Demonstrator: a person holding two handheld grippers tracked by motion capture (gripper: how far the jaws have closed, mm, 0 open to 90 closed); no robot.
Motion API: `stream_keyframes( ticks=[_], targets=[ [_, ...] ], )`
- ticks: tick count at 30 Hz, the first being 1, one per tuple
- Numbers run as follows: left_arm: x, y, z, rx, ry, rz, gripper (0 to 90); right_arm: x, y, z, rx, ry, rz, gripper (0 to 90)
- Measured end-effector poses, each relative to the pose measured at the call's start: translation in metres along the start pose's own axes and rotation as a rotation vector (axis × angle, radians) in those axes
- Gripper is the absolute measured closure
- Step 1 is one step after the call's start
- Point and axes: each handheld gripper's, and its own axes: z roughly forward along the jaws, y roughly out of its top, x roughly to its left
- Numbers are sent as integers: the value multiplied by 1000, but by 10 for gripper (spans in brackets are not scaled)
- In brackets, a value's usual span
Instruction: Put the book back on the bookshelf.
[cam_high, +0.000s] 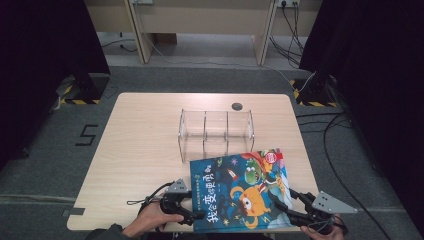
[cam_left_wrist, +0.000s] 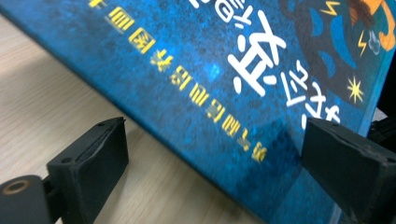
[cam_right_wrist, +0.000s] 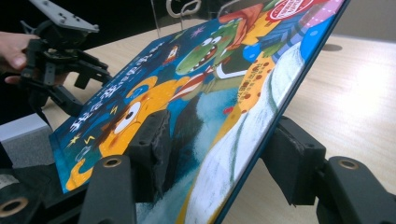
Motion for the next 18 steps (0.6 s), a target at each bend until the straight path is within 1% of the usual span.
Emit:
stream_keyframes(
  ticks=[1, 2, 3, 4, 6, 7, 8, 9, 10, 11, 12, 14, 15, 16, 17, 18],
  targets=[
    [0, 2, 2, 2, -19, -5, 62, 1, 1, -1, -5, 5, -8, 435],
    [0, 2, 2, 2, -19, -5, 82, 1, 1, -1, -6, 8, -6, 436],
    [0, 3, 2, 6, -33, -10, 82, 1, 1, -1, -6, 8, -6, 436],
    [-1, 4, 1, 10, -46, -19, 131, 1, 1, -1, -3, 5, -2, 436],
    [-1, 5, 1, 21, -45, -22, 168, -1, -1, -1, -4, 13, 14, 436],
    [0, 6, 0, 26, -46, -25, 168, -1, -1, -1, -4, 13, 14, 436],
    [2, 8, -3, 23, -52, -51, 220, -3, -3, -1, 9, 15, 24, 436],
    [2, 8, -3, 23, -52, -51, 254, -3, -3, -1, 9, 15, 24, 436],
    [3, 9, -5, 16, -58, -62, 285, -4, -5, -1, 31, 13, 34, 436],
    [3, 9, -5, 16, -58, -62, 305, -4, -5, -1, 31, 13, 34, 436],
    [3, 10, -6, 14, -57, -56, 305, -5, -7, 0, 50, 6, 44, 436],
    [2, 10, -8, -2, -64, -49, 342, -7, -10, 2, 83, -5, 61, 435],
    [2, 10, -8, -13, -73, -48, 365, -8, -11, 3, 97, -11, 64, 435],
    [1, 11, -10, -34, -93, -47, 418, -9, -14, 5, 128, -23, 61, 435],
    [1, 11, -10, -34, -93, -47, 439, -9, -14, 5, 128, -23, 61, 435],
    [-1, 11, -11, -57, -115, -29, 464, -9, -17, 7, 157, -29, 56, 435]
  ],
)
